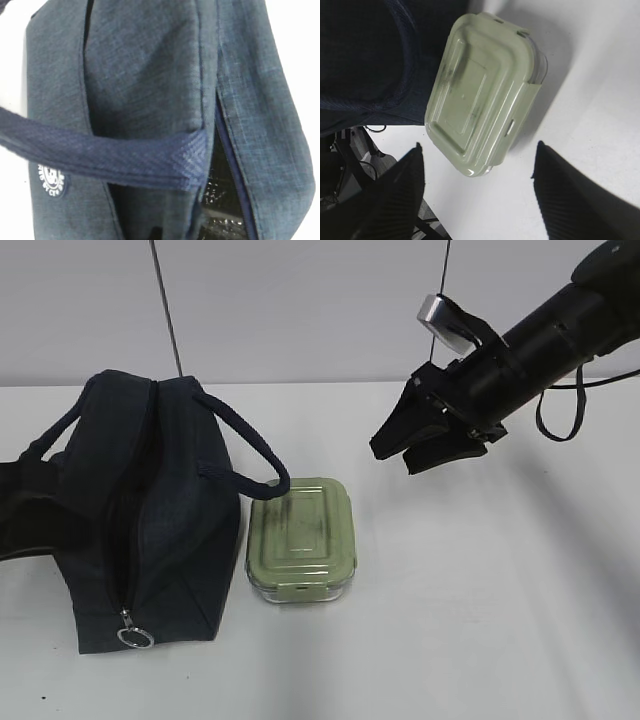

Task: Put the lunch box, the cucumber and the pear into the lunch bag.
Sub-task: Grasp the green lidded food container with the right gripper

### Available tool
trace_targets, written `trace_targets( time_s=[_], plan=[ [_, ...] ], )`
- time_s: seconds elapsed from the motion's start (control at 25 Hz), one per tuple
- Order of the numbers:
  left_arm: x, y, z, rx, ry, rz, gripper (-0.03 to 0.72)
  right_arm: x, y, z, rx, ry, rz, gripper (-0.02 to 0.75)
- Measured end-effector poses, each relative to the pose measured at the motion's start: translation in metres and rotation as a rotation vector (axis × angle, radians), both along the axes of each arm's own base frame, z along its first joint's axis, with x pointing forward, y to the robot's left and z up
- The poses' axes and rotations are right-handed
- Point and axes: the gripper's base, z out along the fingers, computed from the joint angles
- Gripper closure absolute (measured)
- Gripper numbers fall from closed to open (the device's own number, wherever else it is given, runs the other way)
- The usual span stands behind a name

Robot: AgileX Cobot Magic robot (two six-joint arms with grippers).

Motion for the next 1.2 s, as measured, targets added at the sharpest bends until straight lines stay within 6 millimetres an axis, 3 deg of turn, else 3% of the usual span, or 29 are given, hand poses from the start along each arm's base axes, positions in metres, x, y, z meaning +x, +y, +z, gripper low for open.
trace_targets(
  time_s=[1.2],
  plan=[
    [-0.0011, -0.0007, -0.0003, -0.001, 0.008, -0.013, 0.703, 0.0003, 0.0001, -0.0002, 0.001, -0.004, 0.001, 0.209]
  ],
)
